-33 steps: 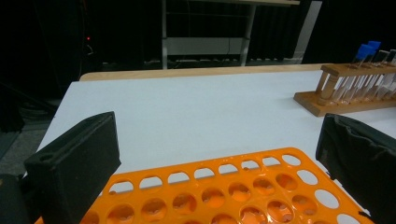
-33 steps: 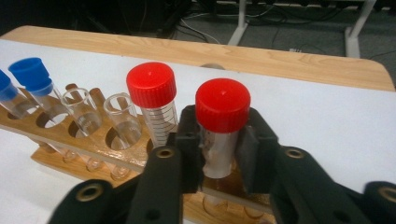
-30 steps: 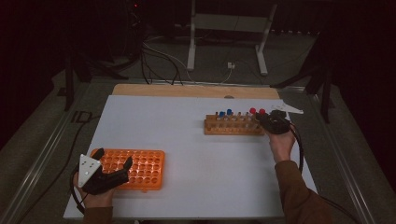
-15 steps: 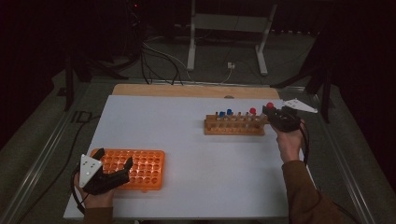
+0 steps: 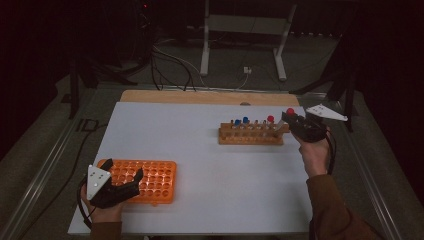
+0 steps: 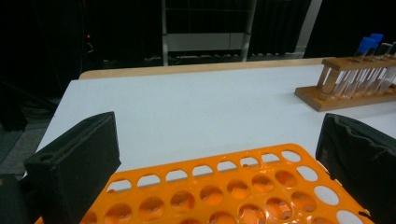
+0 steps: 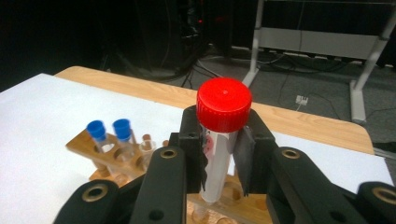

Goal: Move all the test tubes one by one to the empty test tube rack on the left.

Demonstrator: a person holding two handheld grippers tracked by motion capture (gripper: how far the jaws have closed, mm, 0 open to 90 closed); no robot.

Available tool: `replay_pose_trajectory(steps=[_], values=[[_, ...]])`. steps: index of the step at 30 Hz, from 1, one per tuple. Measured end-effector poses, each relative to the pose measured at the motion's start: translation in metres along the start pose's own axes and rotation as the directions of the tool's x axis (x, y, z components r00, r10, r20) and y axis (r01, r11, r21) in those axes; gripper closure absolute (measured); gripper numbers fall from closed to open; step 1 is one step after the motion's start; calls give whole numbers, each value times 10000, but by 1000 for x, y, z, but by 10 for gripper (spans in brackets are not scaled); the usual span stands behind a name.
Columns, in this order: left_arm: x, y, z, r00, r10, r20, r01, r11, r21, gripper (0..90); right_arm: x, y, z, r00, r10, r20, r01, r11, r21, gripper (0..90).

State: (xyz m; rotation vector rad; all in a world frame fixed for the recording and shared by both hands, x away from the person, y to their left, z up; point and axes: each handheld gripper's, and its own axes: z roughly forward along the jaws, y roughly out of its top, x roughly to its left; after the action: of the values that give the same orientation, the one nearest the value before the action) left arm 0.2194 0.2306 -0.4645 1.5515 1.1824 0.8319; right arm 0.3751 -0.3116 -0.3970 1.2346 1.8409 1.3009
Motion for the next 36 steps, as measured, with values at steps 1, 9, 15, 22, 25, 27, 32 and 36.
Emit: replay_pose_trajectory(steps=[1,9,15,22,25,27,32,36], values=[[-2,2,0,9999,99,44,-99,10000,-2,5,1,-1,0,9999,18,-120,-18,10000,8,750],[-29,24,12,9857,1238,1146,-1257,9920,88,5,22,-3,-4,9962,-383,-778,406,9988,283,749],[-40,37,23,9802,866,1783,-872,9962,-44,5,36,-2,-4,9905,-364,-1326,404,9988,275,749],[-62,50,40,9651,962,2435,-958,9953,-134,6,63,0,-3,9739,-523,-2208,615,9975,350,749],[-71,53,52,9550,893,2829,-925,9957,-18,11,77,0,-3,9627,-673,-2620,800,9961,382,749],[-78,54,61,9460,880,3119,-964,9953,116,14,90,0,-1,9519,-889,-2933,1052,9936,402,748],[-99,57,81,9220,1248,3665,-1468,9886,326,43,106,0,3,9375,-981,-3338,1217,9913,504,748],[-118,60,95,8977,1582,4113,-1903,9810,380,72,121,-3,8,9236,-1010,-3698,1332,9891,624,748]])
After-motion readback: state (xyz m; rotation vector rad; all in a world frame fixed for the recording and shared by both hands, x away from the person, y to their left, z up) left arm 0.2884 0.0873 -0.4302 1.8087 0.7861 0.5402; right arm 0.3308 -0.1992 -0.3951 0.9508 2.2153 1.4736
